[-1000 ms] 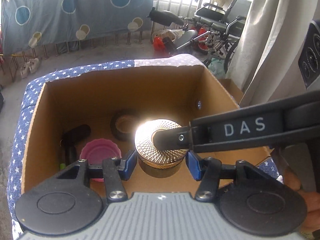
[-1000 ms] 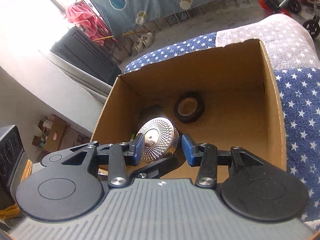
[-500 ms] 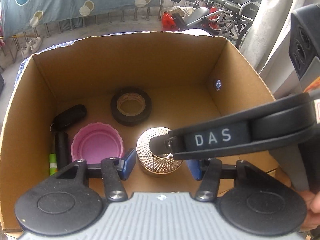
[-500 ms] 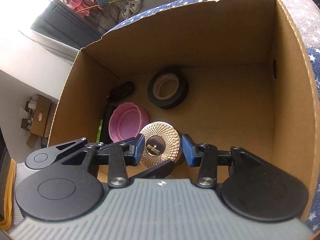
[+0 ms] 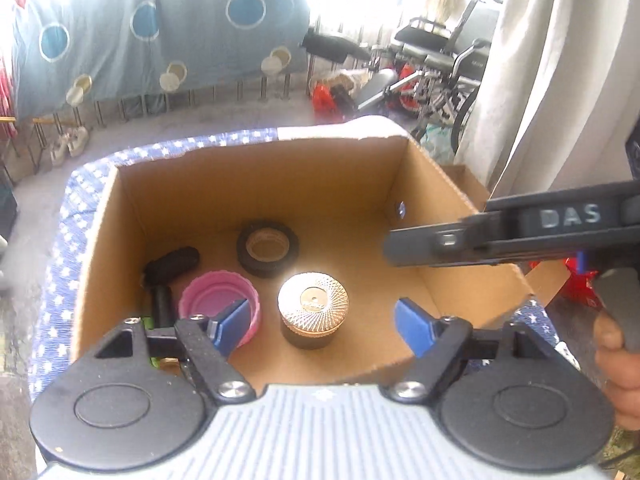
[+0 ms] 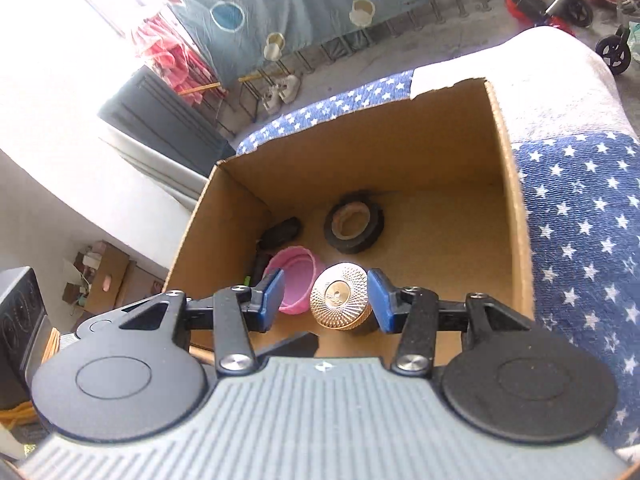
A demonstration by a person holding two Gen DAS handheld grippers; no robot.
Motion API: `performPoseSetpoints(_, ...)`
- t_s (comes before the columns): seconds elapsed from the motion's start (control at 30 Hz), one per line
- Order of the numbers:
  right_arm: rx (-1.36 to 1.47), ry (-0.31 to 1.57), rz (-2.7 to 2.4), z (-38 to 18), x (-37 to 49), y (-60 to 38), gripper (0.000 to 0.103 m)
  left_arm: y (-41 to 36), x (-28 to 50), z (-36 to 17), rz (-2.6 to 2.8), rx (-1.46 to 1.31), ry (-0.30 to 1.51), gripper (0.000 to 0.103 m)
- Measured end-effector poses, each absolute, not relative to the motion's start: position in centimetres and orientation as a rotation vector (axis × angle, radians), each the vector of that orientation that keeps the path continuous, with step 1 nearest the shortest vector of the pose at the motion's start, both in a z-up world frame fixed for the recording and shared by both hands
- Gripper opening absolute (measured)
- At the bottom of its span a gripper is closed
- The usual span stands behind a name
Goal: Organize rigid objects
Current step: 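Move the right tool back toward the white plug charger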
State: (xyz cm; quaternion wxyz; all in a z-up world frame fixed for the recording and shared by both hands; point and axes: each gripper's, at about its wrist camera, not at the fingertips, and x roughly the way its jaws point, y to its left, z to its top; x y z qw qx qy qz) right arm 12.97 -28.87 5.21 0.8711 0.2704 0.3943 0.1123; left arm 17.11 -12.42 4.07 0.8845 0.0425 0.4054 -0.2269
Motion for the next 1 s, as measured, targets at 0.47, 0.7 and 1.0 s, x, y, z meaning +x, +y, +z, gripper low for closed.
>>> performPoseSetpoints(0.47, 0.755, 0.720, 0.292, 3.9, 0.6, -25.9, 0.048, -6.5, 6.0, 5.6, -0.521, 0.136, 0.784, 0.086)
performPoseSetpoints(0.7, 0.774, 0.813, 0.307, 1.1, 2.7, -22.5, 0.048, -7.7, 4.3, 2.6, -0.503, 0.236, 0.746, 0.076)
performPoseSetpoints(1.0, 0.787, 0.883, 0.262, -1.7, 7.2, -21.3, 0.046, -10.1, 6.3, -1.2, -0.462, 0.293, 0.743, 0.050)
